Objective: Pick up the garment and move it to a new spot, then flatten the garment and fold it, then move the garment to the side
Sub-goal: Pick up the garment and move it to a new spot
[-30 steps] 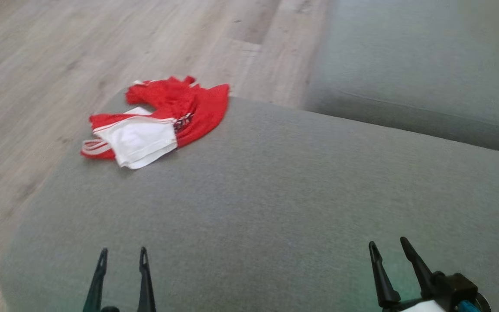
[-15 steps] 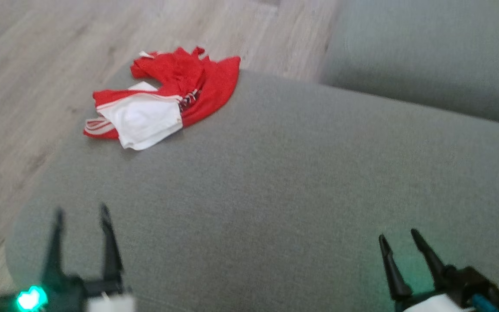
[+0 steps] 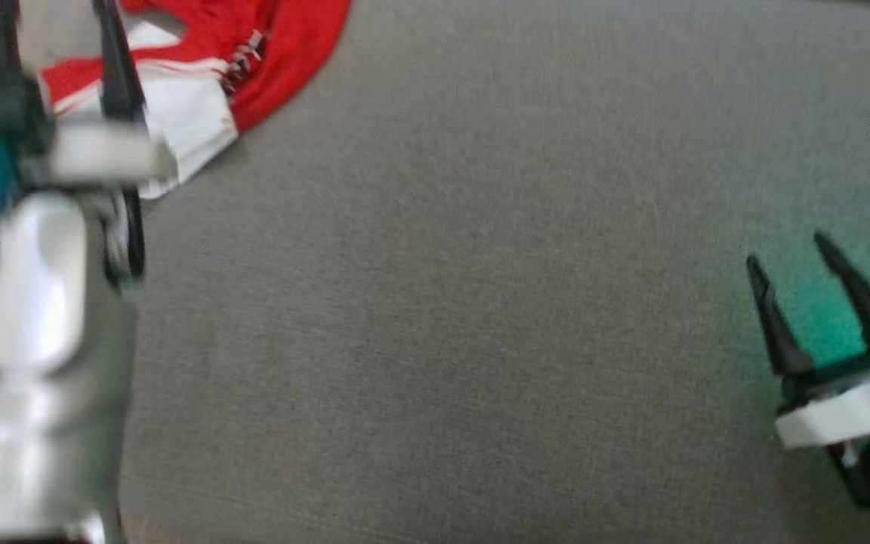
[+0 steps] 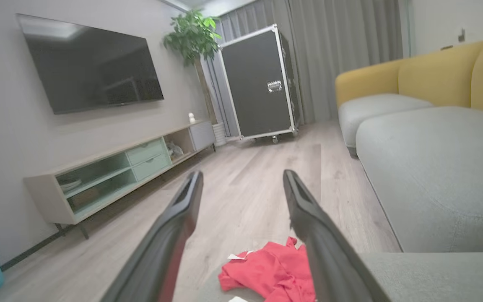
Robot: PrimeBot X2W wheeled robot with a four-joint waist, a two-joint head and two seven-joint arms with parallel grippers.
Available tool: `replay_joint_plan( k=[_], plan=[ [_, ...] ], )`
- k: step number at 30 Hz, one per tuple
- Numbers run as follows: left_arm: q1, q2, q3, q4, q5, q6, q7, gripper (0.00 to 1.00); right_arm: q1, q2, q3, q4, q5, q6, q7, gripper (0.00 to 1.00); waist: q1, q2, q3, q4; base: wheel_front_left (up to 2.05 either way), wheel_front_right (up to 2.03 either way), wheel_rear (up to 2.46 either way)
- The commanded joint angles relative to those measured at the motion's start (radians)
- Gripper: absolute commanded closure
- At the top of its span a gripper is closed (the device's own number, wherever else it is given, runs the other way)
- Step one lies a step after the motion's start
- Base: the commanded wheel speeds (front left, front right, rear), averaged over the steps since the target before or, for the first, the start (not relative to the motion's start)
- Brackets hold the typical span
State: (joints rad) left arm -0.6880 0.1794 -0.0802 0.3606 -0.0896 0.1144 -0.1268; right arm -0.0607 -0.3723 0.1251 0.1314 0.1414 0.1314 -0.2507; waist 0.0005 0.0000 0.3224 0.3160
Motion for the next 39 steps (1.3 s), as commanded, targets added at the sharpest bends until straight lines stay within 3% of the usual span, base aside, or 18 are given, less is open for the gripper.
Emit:
replay_joint_plan(
  k=[1,5,11,15,17,26,34,39],
  plan=[
    [-0.103,0.035,0.031,0.054,-0.018,-0.012,0.051,0.00,-0.040,-0.046,0.015,-0.055,0.010,-0.001,-0.011,0.00,-0.0005,0.0000,0.123,-0.049,0.00,0.00,0.00],
    [-0.284,0.033,0.042,0.309,-0.074,-0.050,0.237,0.00,-0.083,-0.103,0.024,-0.095,0.011,-0.001,-0.011,0.00,-0.0005,0.0000,0.199,-0.085,0.00,0.00,0.00],
    [-0.388,0.057,0.061,0.613,-0.094,-0.001,0.456,0.00,-0.111,-0.133,0.050,-0.130,0.012,-0.001,-0.011,0.00,-0.0005,0.0000,0.267,-0.139,0.00,0.00,0.00],
    [-0.396,0.065,0.046,0.708,-0.086,0.001,0.485,0.00,-0.119,-0.135,0.048,-0.126,0.012,-0.001,-0.011,0.00,-0.0005,0.0000,0.293,-0.154,0.00,0.00,0.00],
    [-0.396,0.073,0.032,0.735,-0.076,-0.002,0.465,1.00,-0.120,-0.131,0.042,-0.124,0.011,-0.001,-0.011,0.00,-0.0005,0.0000,0.299,-0.155,0.00,0.00,0.00],
    [-0.440,0.116,-0.014,0.729,-0.037,-0.035,0.238,1.00,-0.125,-0.076,0.041,-0.102,0.003,-0.001,-0.011,0.00,-0.0005,0.0000,0.218,-0.148,0.00,0.00,0.00],
    [-0.496,0.203,-0.095,0.698,0.034,-0.093,0.116,1.00,-0.095,0.043,0.049,-0.049,0.000,-0.001,-0.011,0.00,-0.0005,0.0000,-0.022,-0.207,0.00,0.00,0.00],
    [-0.511,0.213,-0.135,0.638,0.050,-0.146,0.088,1.00,-0.033,0.118,0.043,-0.022,0.001,-0.001,-0.011,0.00,-0.0005,0.0000,-0.195,-0.264,0.00,0.00,0.00]
  ],
)
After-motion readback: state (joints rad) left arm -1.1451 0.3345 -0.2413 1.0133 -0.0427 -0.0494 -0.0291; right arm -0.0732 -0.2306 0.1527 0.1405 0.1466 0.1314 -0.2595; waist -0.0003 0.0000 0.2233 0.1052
